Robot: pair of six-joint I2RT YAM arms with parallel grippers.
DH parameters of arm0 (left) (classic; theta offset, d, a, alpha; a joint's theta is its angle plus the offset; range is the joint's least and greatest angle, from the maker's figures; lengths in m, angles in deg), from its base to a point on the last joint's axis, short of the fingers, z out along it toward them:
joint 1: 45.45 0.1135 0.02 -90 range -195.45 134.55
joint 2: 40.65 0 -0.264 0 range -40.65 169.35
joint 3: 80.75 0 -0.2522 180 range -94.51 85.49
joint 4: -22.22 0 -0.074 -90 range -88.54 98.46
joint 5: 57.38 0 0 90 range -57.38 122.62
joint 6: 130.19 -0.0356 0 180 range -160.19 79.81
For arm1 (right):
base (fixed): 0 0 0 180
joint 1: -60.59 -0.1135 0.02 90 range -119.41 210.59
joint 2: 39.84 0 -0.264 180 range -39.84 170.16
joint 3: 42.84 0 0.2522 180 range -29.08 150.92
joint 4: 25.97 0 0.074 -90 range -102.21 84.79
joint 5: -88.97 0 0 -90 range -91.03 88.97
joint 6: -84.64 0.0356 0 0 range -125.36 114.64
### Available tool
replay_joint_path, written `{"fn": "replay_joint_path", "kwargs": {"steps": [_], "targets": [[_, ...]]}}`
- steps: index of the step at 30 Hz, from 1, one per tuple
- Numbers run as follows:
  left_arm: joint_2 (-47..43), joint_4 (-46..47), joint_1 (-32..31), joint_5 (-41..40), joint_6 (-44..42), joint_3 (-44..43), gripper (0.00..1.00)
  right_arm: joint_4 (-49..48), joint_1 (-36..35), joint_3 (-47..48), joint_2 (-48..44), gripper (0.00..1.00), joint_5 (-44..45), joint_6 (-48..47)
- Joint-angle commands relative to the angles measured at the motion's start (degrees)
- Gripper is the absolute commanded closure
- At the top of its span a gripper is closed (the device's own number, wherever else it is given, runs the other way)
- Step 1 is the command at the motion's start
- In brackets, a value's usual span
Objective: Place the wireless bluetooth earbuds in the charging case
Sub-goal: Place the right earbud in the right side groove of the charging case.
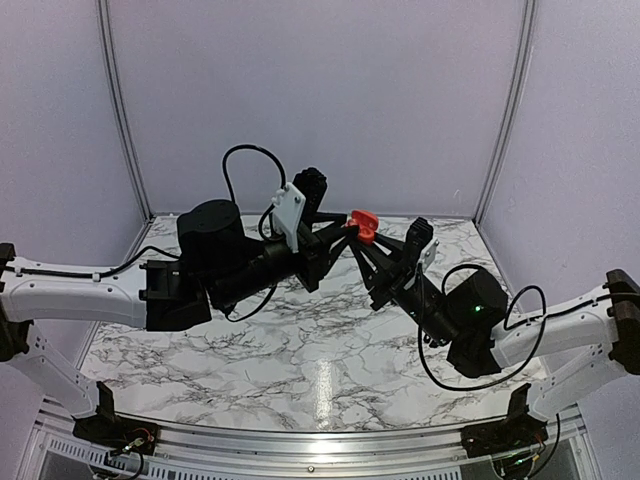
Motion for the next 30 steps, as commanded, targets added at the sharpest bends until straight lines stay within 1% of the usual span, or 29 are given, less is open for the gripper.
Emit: {"fn": "replay_joint_path", "kwargs": {"steps": [1, 3, 4, 7, 9, 12, 15, 17, 20, 22, 26, 30], "targets": [[-0.17, 0.88, -0.05, -0.67, -0.53, 0.33, 0.7, -1.14, -0.41, 1.65, -0.93, 1.0, 0.19, 0.79], [-0.74, 0.7, -0.05, 0.65, -0.74, 0.44, 0.66, -0.85, -0.41, 1.55, -0.81, 1.0, 0.07, 0.71], [-1.29, 0.68, -0.05, 1.72, -0.83, 0.68, 0.61, -0.64, -0.41, 1.47, -0.86, 1.0, -0.02, 0.69], [-4.17, 0.06, -0.05, 4.84, -1.51, 2.55, 0.37, 1.9, -0.41, 1.18, -1.9, 1.0, -0.03, 1.23], [-6.43, -0.7, 0.03, 6.29, -1.9, 4.08, 0.23, 4.47, -0.17, 1.1, -3.12, 1.0, -0.73, 2.07], [-9.29, -4.9, 0.12, 7.39, -2.46, 4.68, 0.02, 8.58, 0.41, 0.85, -5.23, 1.0, -3.14, 3.44], [-11.53, -11.27, 0.19, 7.28, -3.35, 3.94, 0.01, 12.32, 1.42, 0.22, -8.32, 1.0, -7.67, 5.22], [-12.88, -16.71, 0.38, 8.23, -4.46, 3.39, 0.01, 16.54, 2.47, 0.22, -10.38, 1.0, -13.65, 5.66], [-14.54, -23.76, 0.48, 10.99, -7.31, 2.0, 0.01, 22.94, 3.75, 0.73, -13.27, 1.0, -23.21, 5.54], [-15.34, -27.17, 0.48, 14.86, -9.01, 1.3, 0.01, 26.65, 4.15, 1.24, -14.91, 1.0, -28.44, 5.33], [-16.29, -28.85, 0.35, 20.23, -9.14, 0.89, 0.01, 29.14, 4.16, 1.02, -17.21, 1.0, -35.04, 5.23], [-15.8, -29.92, 0.13, 21.21, -8.63, -0.09, 0.01, 31.2, 4.19, 1.66, -17.36, 1.0, -38.61, 4.92]]}}
